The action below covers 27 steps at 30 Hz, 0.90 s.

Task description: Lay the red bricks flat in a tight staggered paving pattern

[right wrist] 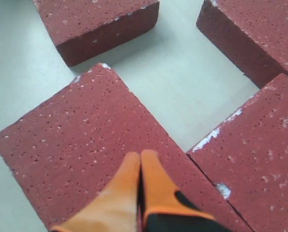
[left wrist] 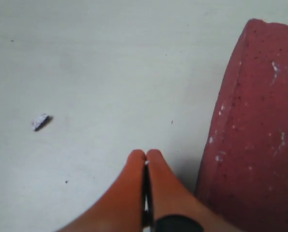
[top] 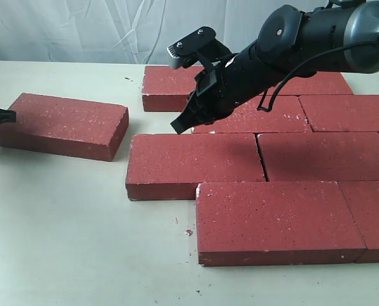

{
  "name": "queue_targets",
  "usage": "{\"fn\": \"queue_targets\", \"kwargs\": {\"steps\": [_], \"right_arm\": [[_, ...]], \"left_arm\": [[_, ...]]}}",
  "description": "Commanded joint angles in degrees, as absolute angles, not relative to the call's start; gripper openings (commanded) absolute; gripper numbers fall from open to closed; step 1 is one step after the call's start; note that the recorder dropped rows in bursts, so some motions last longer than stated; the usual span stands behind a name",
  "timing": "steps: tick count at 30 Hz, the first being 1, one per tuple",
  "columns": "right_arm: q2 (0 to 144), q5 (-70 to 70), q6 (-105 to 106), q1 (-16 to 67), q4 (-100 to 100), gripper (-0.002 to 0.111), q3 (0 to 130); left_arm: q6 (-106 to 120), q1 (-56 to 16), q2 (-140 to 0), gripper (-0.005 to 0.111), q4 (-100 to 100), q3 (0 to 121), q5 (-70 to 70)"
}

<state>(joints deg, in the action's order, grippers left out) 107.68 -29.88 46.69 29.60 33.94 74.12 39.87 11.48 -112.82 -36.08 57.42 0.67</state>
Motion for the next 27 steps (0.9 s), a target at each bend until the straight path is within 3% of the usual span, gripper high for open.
{"fn": "queue_targets", "kwargs": {"steps": [1,27], "right_arm": [[107.7,-28.9,46.9,29.7,33.8,-0.001,73.9],[107.7,-28.0,46.9,29.7,33.6,-0.001,73.9]], "left_arm": [[39.5,11.8,-113.0,0.0,-36.5,58.3,-2.2],[40.1,11.8,-110.7,0.0,-32.9,60.1,-13.3]]}}
